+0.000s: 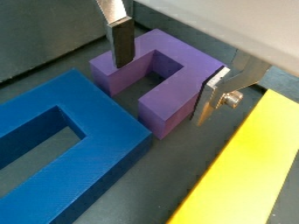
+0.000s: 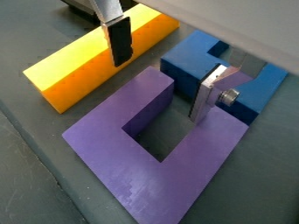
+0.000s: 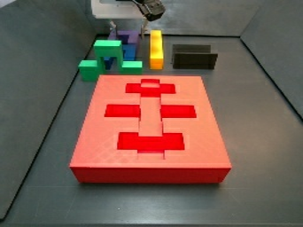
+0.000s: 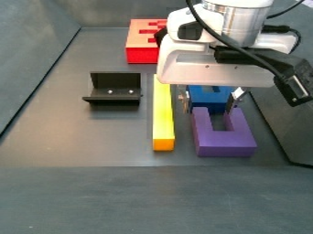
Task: Pick up the purple object. Move up. Place the purple object on the fixture. Regrasp the purple object. Move to above the board. Insert the purple object.
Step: Pick up the purple object.
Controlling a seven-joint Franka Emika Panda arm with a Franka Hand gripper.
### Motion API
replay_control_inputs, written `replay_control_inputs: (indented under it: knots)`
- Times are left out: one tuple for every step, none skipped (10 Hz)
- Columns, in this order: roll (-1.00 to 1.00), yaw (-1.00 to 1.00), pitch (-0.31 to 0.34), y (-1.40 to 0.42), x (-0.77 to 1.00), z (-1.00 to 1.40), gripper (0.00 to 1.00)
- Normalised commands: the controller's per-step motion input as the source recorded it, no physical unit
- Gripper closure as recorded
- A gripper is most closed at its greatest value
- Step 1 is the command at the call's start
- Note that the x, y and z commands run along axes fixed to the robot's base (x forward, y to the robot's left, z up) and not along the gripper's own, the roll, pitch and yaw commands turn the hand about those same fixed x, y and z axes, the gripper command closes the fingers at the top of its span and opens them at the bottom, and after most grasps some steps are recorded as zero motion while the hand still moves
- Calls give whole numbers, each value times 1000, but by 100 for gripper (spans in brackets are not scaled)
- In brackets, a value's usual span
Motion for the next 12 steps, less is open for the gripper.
replay_control_inputs:
  knots:
    - [-19,6,-11,103,189,0,0]
    - [0,0,0,100,334,-9,0]
    - [-11,0,0,80,437,0,0]
    - [0,0,0,31,334,0,0]
    - [0,0,0,0,0,-80,0]
    - [0,0,0,0,-146,-26,0]
    - [0,-43,-23,0,-263,0,0]
    - [0,0,-27,0,-126,-14,0]
    - [0,0,-24,-17,0,-49,0]
    - [0,0,-26,-20,0,-29,0]
    - [0,0,-17,0,80,0,0]
    - [0,0,-4,0,117,-23,0]
